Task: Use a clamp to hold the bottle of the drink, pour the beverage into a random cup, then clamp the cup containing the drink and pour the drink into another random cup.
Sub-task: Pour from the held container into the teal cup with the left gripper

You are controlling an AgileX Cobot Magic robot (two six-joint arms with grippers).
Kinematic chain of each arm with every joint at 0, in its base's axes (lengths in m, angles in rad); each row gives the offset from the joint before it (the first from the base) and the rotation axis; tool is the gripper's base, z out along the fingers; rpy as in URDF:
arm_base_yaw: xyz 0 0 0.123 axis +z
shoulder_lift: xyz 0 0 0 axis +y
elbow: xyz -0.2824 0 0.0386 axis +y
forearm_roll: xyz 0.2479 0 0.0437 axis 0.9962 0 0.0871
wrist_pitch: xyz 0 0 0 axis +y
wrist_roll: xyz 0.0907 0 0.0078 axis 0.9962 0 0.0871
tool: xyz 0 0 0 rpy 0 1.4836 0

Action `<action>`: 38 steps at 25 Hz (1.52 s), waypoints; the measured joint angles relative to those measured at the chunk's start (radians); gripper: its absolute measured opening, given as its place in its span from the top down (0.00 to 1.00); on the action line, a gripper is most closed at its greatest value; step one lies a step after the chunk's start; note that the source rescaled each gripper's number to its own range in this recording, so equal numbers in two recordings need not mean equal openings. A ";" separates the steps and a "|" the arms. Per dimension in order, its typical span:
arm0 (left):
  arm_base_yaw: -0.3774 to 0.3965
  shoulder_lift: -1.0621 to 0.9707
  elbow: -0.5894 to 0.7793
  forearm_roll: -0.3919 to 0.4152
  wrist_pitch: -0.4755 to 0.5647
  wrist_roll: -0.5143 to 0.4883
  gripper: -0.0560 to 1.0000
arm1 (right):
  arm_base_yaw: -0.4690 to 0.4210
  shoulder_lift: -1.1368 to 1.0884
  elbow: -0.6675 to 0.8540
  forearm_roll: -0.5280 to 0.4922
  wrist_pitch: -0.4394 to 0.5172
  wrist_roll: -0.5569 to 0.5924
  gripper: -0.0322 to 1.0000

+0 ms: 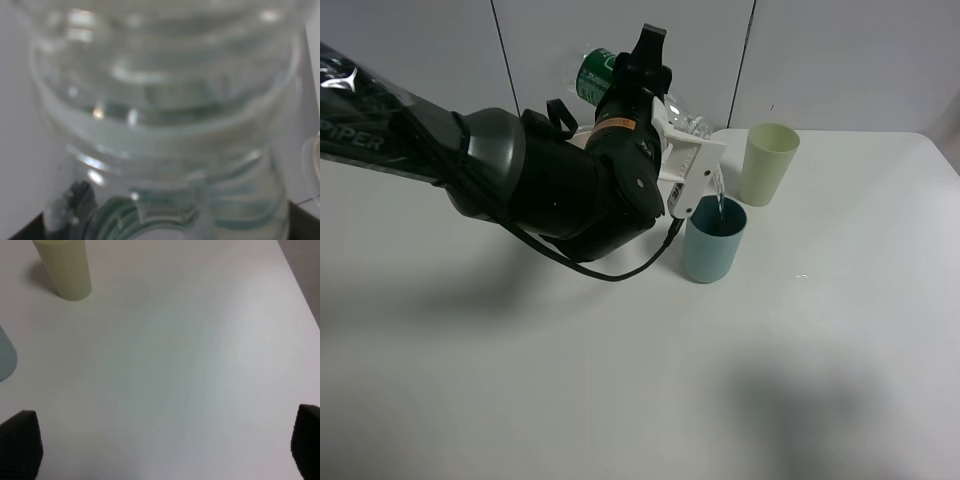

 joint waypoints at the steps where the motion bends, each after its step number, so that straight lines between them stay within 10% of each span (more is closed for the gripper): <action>1: 0.000 0.000 0.000 0.000 -0.001 0.003 0.87 | 0.000 0.000 0.000 0.000 0.000 0.000 0.00; 38: 0.000 0.000 -0.006 0.093 -0.052 0.092 0.87 | 0.000 0.000 0.000 0.000 0.000 0.000 0.00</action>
